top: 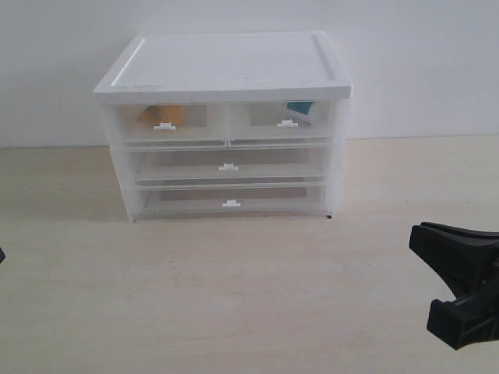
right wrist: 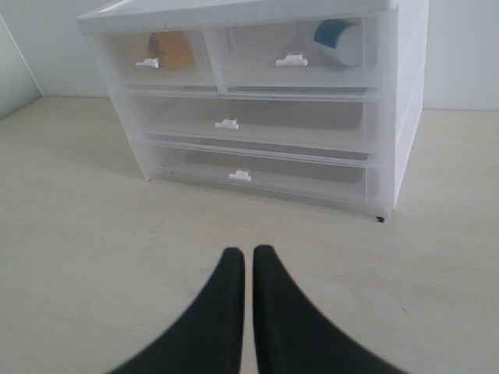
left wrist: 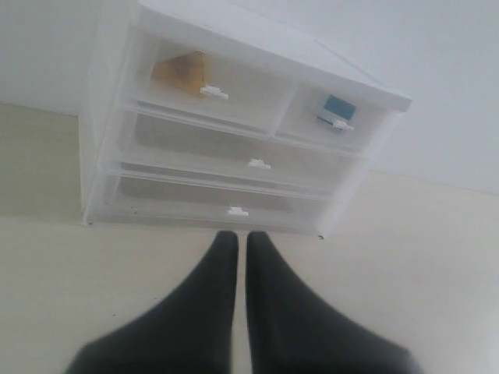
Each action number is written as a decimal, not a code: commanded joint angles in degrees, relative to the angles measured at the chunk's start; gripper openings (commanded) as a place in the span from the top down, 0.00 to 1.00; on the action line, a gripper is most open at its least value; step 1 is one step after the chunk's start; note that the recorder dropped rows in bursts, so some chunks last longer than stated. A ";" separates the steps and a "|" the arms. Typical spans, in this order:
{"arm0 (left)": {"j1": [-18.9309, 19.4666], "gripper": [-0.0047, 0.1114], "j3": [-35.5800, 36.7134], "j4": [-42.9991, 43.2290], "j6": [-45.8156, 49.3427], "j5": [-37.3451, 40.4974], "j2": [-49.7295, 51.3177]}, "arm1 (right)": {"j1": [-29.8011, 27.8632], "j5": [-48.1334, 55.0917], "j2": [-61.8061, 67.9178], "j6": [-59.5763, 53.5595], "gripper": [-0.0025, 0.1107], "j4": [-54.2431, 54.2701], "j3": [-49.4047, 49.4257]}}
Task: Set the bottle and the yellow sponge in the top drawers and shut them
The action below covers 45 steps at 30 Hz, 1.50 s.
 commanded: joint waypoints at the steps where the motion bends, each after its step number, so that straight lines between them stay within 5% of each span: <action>1: -0.33 0.93 0.24 0.09 -0.46 -0.92 -0.46 | 0.09 0.04 -0.35 -0.40 0.98 -0.26 0.36; 45: -0.33 0.93 0.24 0.09 -1.26 3.01 -0.46 | 0.09 0.04 -0.35 -0.43 0.98 -0.26 0.36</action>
